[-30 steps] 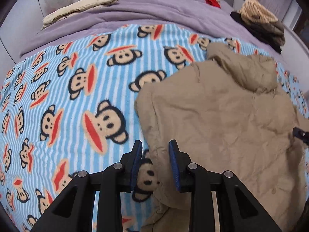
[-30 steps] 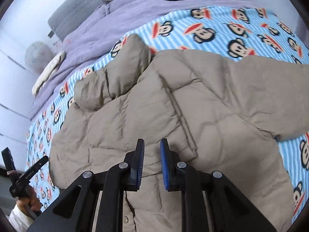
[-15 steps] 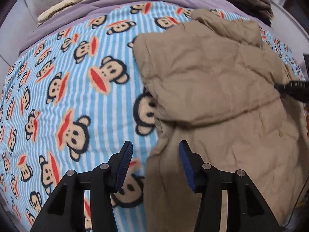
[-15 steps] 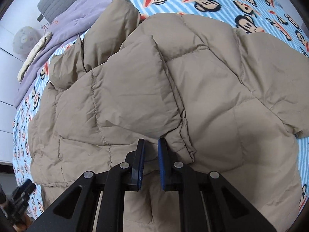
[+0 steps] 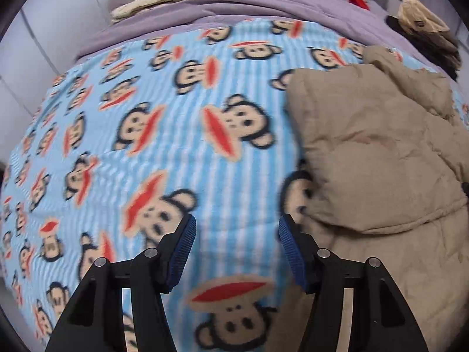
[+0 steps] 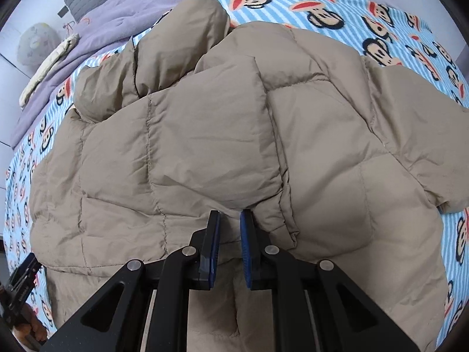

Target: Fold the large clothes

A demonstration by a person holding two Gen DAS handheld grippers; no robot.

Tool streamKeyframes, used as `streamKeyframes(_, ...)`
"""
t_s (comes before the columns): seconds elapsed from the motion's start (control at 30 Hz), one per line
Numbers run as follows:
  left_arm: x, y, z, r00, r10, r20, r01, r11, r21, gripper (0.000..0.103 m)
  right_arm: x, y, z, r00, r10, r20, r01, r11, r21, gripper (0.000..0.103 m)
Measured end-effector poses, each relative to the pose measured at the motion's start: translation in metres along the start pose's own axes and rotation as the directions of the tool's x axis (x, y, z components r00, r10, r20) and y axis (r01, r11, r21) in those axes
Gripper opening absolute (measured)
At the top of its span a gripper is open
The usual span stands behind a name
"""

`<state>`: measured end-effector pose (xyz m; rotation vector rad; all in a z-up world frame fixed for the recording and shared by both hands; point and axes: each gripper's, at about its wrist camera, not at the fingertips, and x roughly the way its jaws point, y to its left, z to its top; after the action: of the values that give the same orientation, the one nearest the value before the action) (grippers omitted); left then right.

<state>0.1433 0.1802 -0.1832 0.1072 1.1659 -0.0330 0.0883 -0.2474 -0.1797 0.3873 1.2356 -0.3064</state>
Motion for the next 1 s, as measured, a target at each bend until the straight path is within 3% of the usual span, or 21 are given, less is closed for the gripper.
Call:
streamKeyframes(0.1,-0.012,0.03,0.001,0.996,-0.092,-0.006,0.09,0.989,-0.118,0.062,-0.003,-0.004,0.0,1.0,0.024,0.004,-0.024,0.999,0.026,0.014)
streamKeyframes(0.27,-0.028,-0.015,0.015,0.975,-0.219,0.033,0.218,0.976,0.012,0.062,-0.006,-0.008,-0.004,0.999,0.037,0.009,-0.037,0.999,0.02,0.015)
streamKeyframes(0.4,0.004,-0.055,0.017,0.992,-0.119,-0.034,0.122,0.985,0.118,0.062,-0.008,-0.007,-0.005,1.0,0.024,0.011,-0.025,1.0,0.014,0.017)
streamKeyframes(0.47,0.022,-0.054,0.011,0.99,-0.116,-0.08,0.124,0.987,0.102,0.062,-0.009,-0.006,-0.005,0.999,0.035,0.012,-0.035,0.999,0.012,0.017)
streamKeyframes(0.57,0.022,-0.051,0.011,0.989,-0.118,-0.089,0.124,0.99,0.066,0.067,-0.014,-0.012,-0.007,0.999,0.052,0.014,-0.052,0.998,0.021,0.016)
streamKeyframes(0.8,0.0,-0.059,0.015,0.995,-0.064,-0.073,0.071,0.993,0.098,0.067,-0.03,-0.045,-0.013,0.999,0.034,0.009,-0.035,0.993,0.11,0.017)
streamKeyframes(1.0,-0.05,-0.091,0.013,0.996,-0.087,-0.037,0.092,0.985,0.143,0.067,-0.053,-0.08,-0.028,0.993,0.119,0.003,-0.117,0.975,0.19,0.018)
